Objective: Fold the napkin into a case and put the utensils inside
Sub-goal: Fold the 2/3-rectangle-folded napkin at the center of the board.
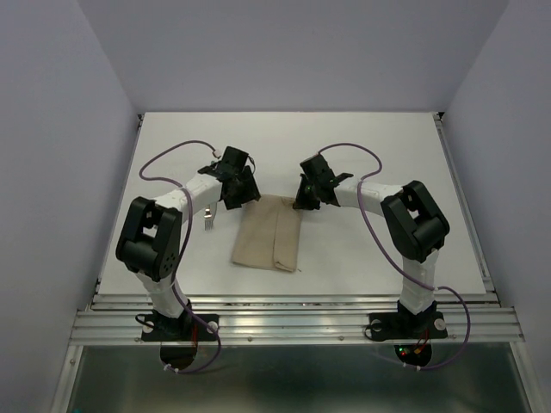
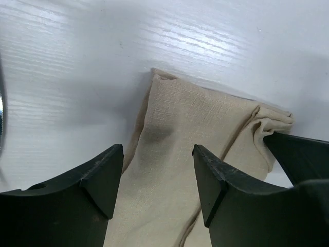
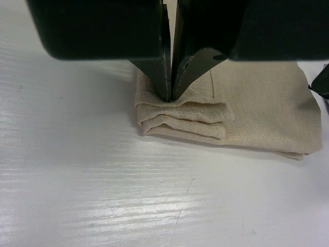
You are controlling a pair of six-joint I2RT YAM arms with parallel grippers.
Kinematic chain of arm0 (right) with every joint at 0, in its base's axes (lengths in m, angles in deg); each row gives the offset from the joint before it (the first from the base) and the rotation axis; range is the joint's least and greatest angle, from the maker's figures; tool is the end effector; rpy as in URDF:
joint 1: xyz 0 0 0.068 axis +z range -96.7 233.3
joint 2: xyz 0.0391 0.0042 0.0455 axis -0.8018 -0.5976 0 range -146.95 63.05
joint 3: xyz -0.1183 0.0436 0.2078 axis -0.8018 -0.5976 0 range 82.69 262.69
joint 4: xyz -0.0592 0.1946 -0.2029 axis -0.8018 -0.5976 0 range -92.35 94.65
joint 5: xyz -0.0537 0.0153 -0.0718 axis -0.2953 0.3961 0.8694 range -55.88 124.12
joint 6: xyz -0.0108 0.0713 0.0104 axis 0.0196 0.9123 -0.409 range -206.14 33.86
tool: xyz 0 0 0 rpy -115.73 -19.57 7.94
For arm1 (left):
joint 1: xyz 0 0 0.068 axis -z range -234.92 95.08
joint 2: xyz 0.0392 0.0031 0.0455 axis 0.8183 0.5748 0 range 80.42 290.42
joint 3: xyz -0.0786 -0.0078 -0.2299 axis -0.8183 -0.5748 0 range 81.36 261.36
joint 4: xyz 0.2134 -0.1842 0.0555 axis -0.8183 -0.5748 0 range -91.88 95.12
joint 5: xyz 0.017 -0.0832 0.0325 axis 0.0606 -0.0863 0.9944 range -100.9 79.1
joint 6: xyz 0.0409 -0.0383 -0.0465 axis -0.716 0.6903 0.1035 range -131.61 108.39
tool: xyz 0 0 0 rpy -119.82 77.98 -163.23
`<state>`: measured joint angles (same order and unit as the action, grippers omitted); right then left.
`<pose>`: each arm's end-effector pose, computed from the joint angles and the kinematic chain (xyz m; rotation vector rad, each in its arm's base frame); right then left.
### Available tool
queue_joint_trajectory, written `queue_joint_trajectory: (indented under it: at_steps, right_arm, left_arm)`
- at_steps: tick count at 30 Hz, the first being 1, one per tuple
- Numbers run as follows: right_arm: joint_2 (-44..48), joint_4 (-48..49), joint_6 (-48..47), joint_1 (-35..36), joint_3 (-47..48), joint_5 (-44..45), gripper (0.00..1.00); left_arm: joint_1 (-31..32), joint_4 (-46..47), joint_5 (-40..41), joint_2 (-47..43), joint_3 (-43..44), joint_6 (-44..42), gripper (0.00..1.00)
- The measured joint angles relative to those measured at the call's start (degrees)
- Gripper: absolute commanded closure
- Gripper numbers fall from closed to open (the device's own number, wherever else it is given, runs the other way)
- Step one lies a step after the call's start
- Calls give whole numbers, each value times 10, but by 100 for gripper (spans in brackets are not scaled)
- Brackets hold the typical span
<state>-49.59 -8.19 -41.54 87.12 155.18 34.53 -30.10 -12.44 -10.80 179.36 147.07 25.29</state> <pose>0.3639 0.2432 0.0913 0.2460 2.5727 0.5397 0.3650 -0.1688 0.1405 -0.2656 2.5009 -0.4577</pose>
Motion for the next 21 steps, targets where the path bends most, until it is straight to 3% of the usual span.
queue_joint_trajectory:
  at_steps: [13,16,21]
  right_arm:
    - [0,0,-1,0,0,0,91]
    - [0,0,-1,0,0,0,91]
    - [0,0,0,0,0,0,91]
  left_arm:
    - [-8,20,-19,73,24,-22,49]
    - [-8,24,-21,82,30,-25,61]
    - [-8,30,-31,87,30,-30,100]
